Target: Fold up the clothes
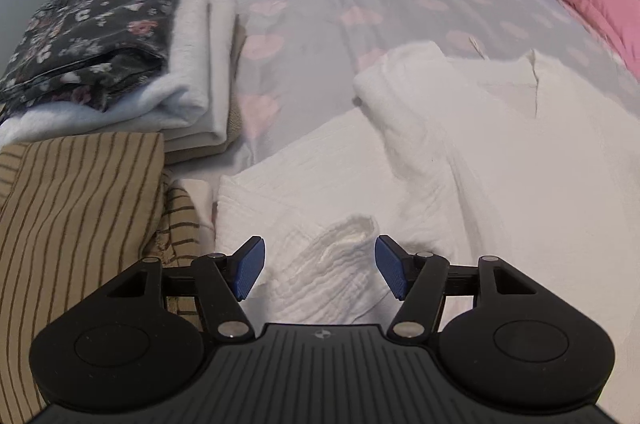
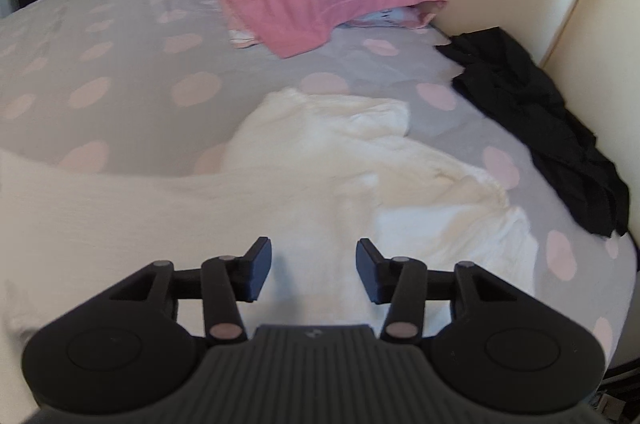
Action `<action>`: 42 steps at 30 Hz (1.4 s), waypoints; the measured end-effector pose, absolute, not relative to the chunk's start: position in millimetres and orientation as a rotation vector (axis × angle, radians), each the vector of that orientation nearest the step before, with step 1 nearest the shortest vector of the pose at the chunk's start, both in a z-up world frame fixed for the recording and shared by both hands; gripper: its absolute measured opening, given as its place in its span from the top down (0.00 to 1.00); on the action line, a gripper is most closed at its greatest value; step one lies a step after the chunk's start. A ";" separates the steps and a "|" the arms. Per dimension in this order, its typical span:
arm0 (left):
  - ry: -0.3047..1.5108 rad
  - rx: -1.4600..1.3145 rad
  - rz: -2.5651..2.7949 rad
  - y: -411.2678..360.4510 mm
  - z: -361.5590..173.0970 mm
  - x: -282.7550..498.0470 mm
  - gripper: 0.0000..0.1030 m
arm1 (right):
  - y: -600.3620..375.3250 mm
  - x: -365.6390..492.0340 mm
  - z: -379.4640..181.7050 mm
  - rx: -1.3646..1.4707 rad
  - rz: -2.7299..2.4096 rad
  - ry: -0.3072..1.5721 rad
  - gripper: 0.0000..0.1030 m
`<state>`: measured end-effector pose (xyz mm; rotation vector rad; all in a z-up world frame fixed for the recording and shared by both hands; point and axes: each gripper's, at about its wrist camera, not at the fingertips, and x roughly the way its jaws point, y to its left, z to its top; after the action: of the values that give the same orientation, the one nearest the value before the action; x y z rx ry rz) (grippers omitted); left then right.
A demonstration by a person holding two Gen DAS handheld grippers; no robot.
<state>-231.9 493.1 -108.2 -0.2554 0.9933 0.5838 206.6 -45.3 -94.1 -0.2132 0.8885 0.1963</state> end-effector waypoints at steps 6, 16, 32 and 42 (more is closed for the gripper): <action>1.013 -0.192 0.567 485.5 -123.7 -224.1 0.53 | -23.7 151.0 -81.3 -0.160 0.347 0.950 0.41; 0.798 -0.349 0.662 499.8 -62.6 -243.8 0.94 | -9.0 78.5 -75.3 -0.065 0.491 1.042 0.39; 0.497 -0.530 1.076 529.0 36.8 -381.8 0.95 | -2.1 68.5 -61.3 -0.021 0.548 0.996 0.39; 0.643 -0.590 1.168 564.1 -14.2 -403.9 0.92 | 15.3 49.6 -70.7 -0.161 0.724 0.999 0.38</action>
<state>-403.9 564.1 -14.2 -0.5898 0.6429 1.1683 49.6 15.3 -70.7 -0.1611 0.9988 0.7244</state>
